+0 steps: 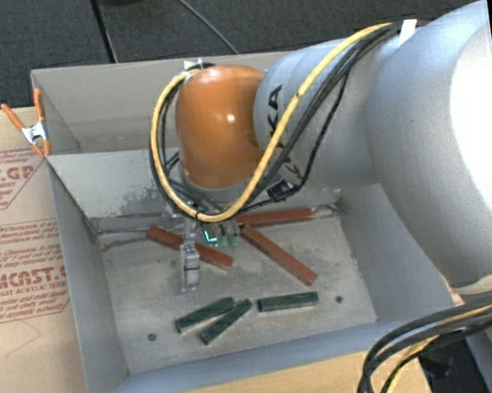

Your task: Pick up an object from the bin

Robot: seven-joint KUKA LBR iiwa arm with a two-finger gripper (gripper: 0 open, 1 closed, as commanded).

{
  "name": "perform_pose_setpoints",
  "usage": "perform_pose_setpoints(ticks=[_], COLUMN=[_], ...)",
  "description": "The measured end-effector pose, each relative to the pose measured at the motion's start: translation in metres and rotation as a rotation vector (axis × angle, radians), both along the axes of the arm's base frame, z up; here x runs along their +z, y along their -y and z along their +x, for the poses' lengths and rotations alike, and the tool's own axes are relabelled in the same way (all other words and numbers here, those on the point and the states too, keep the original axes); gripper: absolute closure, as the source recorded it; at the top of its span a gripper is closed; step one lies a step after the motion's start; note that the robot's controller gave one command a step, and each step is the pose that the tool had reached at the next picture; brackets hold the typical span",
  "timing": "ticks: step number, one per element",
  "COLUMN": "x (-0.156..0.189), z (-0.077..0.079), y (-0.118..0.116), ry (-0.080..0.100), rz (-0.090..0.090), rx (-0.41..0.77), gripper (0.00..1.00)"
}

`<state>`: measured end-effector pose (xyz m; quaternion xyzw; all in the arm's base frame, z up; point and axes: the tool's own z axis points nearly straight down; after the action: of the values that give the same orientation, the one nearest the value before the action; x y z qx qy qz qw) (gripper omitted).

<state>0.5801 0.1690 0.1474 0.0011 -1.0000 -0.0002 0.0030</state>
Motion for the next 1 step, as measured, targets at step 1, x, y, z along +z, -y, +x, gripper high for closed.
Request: perform_pose_setpoints(ticks=[1], x=[0.0048], z=[0.0020], y=[0.0006], ry=[0.007], rz=[0.001], rx=[-0.001], gripper=[0.00])
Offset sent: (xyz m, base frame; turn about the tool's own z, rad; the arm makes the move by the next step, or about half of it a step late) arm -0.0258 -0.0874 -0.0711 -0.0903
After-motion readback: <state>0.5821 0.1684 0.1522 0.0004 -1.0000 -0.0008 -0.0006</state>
